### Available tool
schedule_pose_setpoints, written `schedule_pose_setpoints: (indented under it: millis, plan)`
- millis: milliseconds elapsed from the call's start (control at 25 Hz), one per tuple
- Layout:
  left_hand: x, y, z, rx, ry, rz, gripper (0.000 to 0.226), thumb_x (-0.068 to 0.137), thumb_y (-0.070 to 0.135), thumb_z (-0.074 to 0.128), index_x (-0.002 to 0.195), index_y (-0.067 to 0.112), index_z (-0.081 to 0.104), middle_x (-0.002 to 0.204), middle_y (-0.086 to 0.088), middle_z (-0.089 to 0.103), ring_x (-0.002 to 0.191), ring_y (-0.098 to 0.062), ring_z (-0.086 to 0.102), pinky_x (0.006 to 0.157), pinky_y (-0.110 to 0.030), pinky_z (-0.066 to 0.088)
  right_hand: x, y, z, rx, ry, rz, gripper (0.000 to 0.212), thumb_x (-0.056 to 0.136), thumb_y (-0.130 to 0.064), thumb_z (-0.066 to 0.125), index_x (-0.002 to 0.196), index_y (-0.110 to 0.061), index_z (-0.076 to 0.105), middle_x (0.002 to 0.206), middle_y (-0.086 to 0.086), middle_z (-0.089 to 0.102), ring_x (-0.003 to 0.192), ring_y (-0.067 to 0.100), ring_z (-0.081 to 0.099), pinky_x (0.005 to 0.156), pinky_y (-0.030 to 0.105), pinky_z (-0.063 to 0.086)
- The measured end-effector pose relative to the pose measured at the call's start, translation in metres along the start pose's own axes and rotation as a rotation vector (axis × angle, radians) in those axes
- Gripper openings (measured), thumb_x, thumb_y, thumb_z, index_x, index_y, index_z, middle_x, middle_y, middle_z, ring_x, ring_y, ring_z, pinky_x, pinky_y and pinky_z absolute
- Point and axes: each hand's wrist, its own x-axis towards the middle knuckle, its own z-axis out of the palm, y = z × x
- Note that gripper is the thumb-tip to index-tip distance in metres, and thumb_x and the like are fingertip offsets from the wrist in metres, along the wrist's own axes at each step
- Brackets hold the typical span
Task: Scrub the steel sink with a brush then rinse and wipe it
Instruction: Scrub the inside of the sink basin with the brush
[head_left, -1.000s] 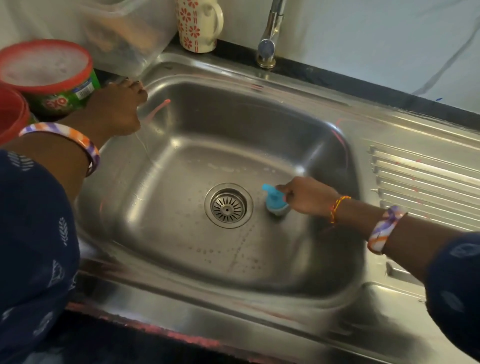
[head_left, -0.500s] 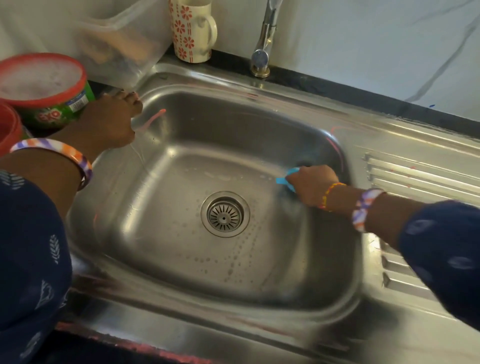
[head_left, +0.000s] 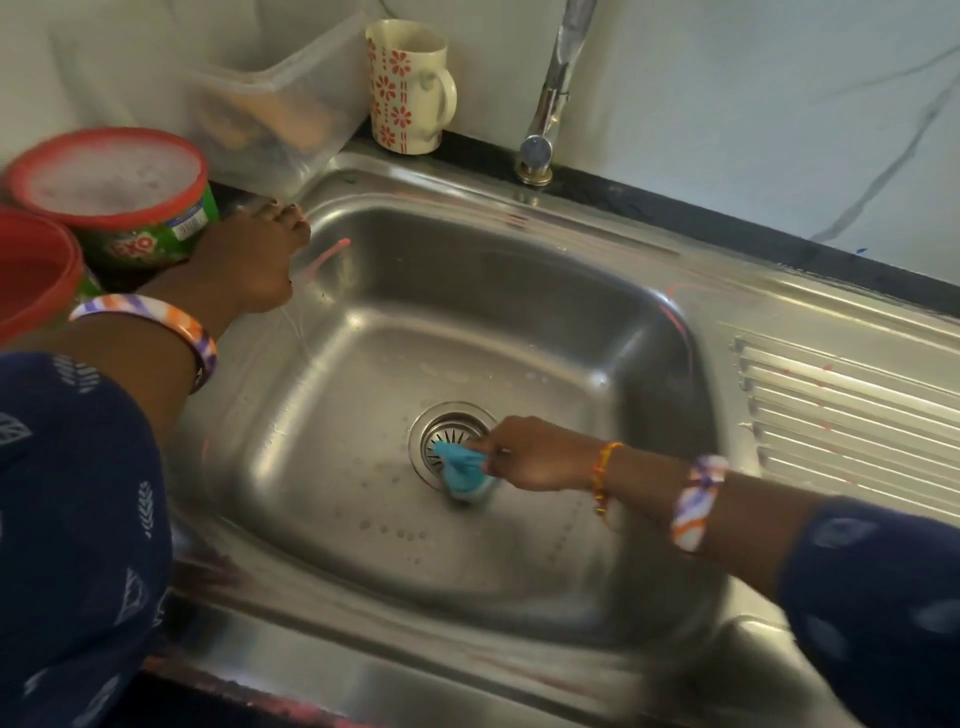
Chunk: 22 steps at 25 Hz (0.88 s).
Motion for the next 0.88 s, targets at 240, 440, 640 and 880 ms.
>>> schedule_pose_setpoints:
  millis: [240,440,640,880]
  plan:
    - [-0.002,0.002,-0.005,0.000,-0.014,-0.016,0.063,0.093,0.011,0.050,0.149,0.008,0.021,0.158,-0.010,0.012,0.146,-0.025,0.012,0.116,-0.039,0.016,0.028,-0.002,0.028,-0.046,0.142,0.135,0.042,0.096,-0.020,0.036,0.137,-0.027,0.038,0.128,0.011,0.054,0.113,0.031,0.054,0.082,0.034,0.043]
    - [-0.005,0.005,-0.007,0.015,-0.005,-0.015,0.063,0.093,0.012,0.050,0.149,0.008,0.020,0.158,-0.011,0.013,0.146,-0.025,0.013,0.116,-0.039,0.017,0.034,-0.003,0.022,0.018,0.147,0.111,0.043,0.099,-0.022,0.034,0.142,-0.024,0.035,0.135,0.013,0.049,0.122,0.031,0.048,0.097,0.033,0.039]
    - [-0.006,0.005,-0.008,0.029,-0.012,-0.004,0.062,0.093,0.012,0.051,0.148,0.007,0.022,0.157,-0.012,0.014,0.145,-0.025,0.014,0.115,-0.039,0.018,0.029,-0.005,0.025,0.138,0.046,0.116,0.032,0.096,-0.020,0.038,0.123,-0.011,0.054,0.106,0.009,0.060,0.093,0.026,0.059,0.067,0.019,0.044]
    - [-0.004,0.004,-0.008,0.039,-0.018,-0.002,0.062,0.092,0.012,0.051,0.147,0.007,0.023,0.156,-0.012,0.017,0.144,-0.025,0.017,0.116,-0.039,0.019,0.037,0.003,0.016,0.212,0.198,0.045,0.033,0.097,-0.023,0.039,0.127,-0.022,0.051,0.120,0.004,0.060,0.101,0.024,0.054,0.080,0.029,0.039]
